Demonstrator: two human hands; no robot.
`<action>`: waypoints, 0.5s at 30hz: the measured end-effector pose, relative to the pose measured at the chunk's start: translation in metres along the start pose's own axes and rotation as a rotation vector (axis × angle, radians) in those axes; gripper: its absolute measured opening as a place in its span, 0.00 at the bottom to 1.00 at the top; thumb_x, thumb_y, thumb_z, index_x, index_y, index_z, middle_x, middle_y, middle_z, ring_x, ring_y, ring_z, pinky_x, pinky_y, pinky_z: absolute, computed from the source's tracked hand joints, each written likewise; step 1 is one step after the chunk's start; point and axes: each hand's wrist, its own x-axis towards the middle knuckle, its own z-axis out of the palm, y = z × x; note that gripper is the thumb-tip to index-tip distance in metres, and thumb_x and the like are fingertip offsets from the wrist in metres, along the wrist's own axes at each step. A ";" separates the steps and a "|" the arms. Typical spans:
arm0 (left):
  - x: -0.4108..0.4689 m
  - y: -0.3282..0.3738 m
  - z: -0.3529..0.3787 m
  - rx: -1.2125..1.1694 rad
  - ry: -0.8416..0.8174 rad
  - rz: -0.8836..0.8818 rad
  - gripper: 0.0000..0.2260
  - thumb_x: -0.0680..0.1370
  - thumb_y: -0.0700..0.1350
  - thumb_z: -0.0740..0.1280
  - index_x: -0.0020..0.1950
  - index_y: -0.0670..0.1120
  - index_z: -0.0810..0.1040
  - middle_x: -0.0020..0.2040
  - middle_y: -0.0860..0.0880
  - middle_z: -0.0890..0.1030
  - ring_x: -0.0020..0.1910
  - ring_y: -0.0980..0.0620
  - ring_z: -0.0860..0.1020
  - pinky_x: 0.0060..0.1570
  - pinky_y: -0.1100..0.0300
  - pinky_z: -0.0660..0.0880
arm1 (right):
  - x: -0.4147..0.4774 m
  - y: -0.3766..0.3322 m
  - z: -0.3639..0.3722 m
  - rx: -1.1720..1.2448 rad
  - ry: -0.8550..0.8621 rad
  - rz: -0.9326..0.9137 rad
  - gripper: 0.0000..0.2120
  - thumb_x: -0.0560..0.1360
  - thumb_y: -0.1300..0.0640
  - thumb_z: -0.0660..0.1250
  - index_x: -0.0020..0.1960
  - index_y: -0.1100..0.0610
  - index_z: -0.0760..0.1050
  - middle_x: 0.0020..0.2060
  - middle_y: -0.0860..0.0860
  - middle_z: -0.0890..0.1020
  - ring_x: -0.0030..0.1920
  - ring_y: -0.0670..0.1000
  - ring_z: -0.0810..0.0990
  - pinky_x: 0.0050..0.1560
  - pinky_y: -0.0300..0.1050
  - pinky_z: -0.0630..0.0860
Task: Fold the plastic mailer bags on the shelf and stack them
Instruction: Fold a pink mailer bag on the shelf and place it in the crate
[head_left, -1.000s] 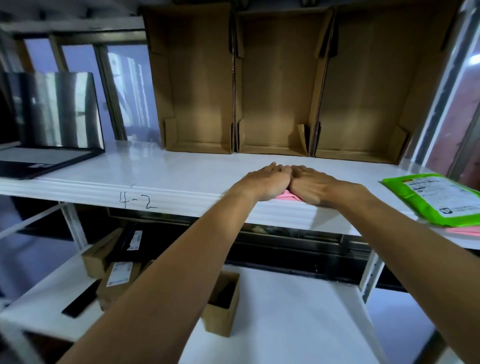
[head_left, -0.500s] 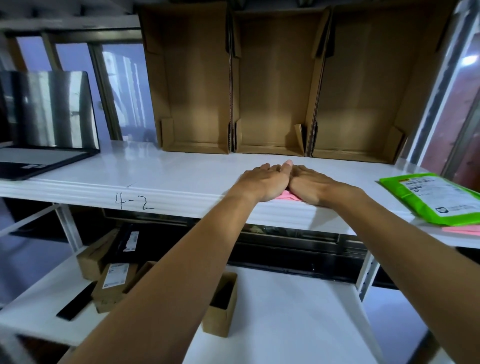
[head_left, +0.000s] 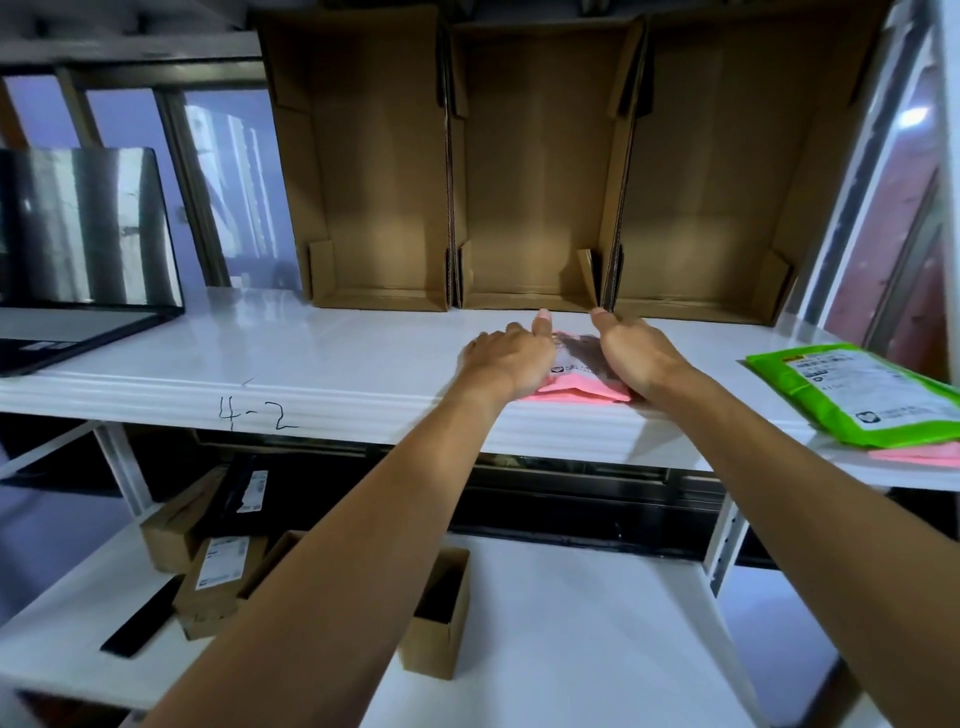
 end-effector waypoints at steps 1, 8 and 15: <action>0.001 -0.001 0.000 -0.003 0.009 0.003 0.25 0.85 0.54 0.42 0.76 0.47 0.67 0.69 0.43 0.77 0.69 0.39 0.72 0.70 0.44 0.66 | 0.000 0.001 -0.002 -0.057 0.022 0.014 0.22 0.83 0.44 0.47 0.51 0.56 0.75 0.46 0.56 0.78 0.51 0.58 0.77 0.51 0.51 0.68; 0.000 -0.003 -0.001 -0.097 0.105 -0.058 0.21 0.84 0.50 0.52 0.76 0.46 0.63 0.69 0.39 0.70 0.67 0.36 0.70 0.65 0.44 0.70 | 0.001 0.005 0.001 -0.197 0.068 0.104 0.25 0.78 0.38 0.57 0.52 0.60 0.78 0.52 0.59 0.79 0.52 0.58 0.77 0.46 0.49 0.68; 0.002 -0.006 -0.004 -0.102 0.092 -0.055 0.20 0.82 0.52 0.52 0.52 0.42 0.78 0.57 0.39 0.79 0.56 0.40 0.75 0.61 0.48 0.72 | -0.005 0.001 -0.004 -0.090 0.070 0.128 0.21 0.78 0.42 0.61 0.40 0.58 0.77 0.40 0.56 0.80 0.43 0.56 0.77 0.38 0.46 0.67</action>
